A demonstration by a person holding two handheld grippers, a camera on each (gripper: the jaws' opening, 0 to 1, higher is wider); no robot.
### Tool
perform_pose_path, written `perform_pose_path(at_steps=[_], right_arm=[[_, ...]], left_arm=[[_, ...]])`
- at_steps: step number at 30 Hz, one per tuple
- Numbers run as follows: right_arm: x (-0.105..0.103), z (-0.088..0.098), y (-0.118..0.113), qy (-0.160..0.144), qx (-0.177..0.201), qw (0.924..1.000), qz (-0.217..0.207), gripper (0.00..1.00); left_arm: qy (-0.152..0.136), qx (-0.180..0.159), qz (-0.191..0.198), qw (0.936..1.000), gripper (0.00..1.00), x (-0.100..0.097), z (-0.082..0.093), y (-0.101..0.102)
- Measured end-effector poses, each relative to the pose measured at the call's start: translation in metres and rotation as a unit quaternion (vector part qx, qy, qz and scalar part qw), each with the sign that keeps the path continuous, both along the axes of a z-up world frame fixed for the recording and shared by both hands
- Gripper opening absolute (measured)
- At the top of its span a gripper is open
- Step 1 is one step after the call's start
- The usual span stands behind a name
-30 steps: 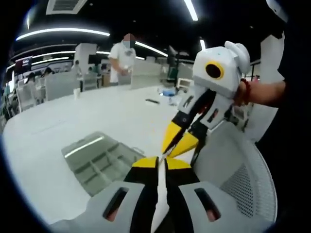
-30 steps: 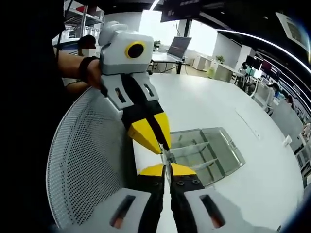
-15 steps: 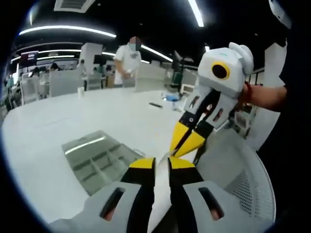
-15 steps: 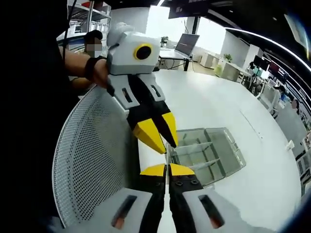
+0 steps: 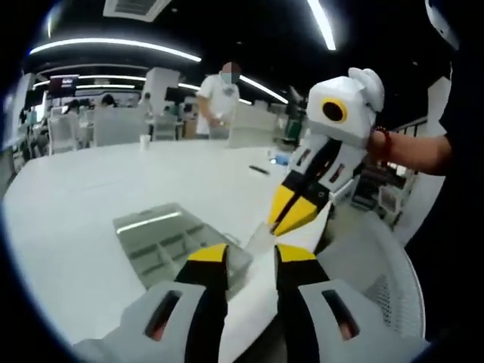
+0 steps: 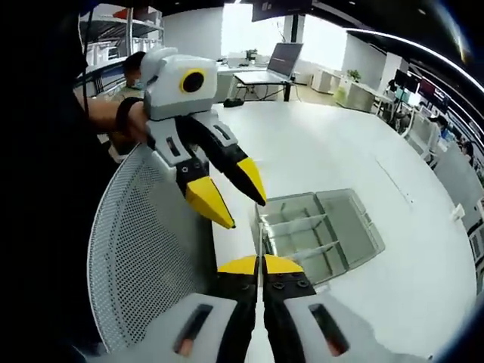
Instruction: Insert the divider into the dual guide fixture by aligning both edges with the guide slots and pushing it downward to the bottom, including one-sided entry, uneven engagement, binding, and posture correction.
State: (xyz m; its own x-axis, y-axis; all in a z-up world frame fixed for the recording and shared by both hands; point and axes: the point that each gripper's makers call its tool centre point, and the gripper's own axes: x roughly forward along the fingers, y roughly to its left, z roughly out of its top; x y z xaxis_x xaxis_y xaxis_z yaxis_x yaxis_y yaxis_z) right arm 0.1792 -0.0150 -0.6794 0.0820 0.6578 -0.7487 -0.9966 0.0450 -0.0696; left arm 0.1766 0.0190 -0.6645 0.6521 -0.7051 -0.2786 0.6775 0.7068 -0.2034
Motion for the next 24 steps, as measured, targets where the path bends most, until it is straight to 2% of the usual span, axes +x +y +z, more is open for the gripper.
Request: perform_pose_path(at_steps=[14,22,24], right_arm=[[0.028,-0.003,-0.006,-0.022,-0.058,0.9974,0.039,0.00],[0.043,-0.009,-0.005,-0.014,-0.075,0.9958,0.052,0.00],[0.046,-0.013,-0.005,-0.013,-0.083,0.9949,0.056,0.00]], left_arm=[[-0.008,-0.007,0.041,0.9991,0.35,0.008,0.002,0.014],[-0.005,-0.010,0.056,0.9983,0.40,0.011,0.000,0.018],[-0.007,-0.009,0.056,0.9984,0.44,0.011,-0.001,0.015]])
